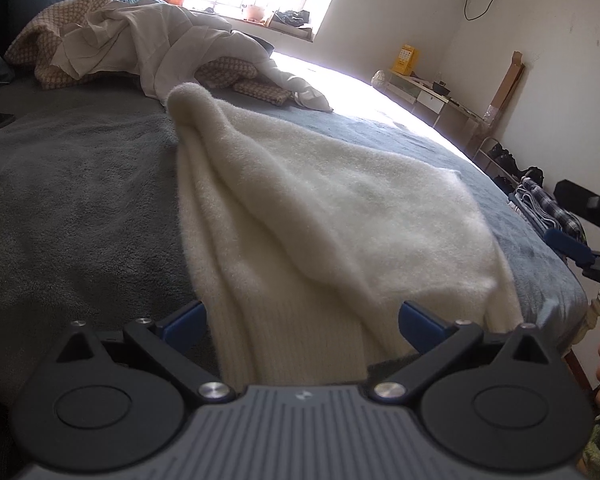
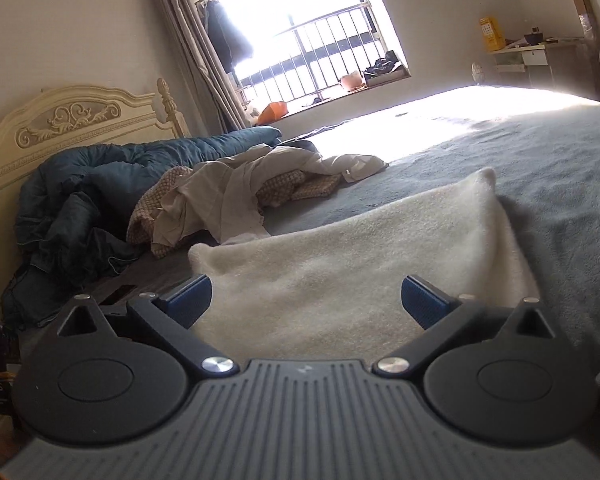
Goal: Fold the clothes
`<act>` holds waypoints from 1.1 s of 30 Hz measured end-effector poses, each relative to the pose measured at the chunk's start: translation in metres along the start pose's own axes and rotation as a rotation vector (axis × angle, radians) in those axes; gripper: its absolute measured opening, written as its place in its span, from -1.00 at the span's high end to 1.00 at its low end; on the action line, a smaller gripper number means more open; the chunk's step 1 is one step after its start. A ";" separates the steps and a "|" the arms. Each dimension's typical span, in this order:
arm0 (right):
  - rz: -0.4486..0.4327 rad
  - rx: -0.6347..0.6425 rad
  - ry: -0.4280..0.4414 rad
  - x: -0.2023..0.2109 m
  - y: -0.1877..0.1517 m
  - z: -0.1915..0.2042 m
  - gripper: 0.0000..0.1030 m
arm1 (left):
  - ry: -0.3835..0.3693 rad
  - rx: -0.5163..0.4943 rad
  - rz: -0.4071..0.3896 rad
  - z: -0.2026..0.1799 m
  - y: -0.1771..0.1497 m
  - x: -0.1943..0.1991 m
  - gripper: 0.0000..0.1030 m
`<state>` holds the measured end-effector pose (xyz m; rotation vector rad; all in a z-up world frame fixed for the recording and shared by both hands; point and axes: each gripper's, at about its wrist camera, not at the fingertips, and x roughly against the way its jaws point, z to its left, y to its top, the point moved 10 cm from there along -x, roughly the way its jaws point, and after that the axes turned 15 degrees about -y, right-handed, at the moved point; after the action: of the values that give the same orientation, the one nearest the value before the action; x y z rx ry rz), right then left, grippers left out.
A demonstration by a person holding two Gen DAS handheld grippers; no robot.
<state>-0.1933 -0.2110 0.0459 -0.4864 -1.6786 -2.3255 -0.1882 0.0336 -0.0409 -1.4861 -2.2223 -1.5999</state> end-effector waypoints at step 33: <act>0.131 0.564 0.132 -0.120 -0.062 0.178 -0.22 | 0.215 0.082 -0.239 0.112 0.089 0.026 -0.85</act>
<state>-0.0832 -0.0229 -0.0043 -0.3057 -2.0478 -1.6459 -0.0880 0.1363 -0.0168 -1.0062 -2.3780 -1.6170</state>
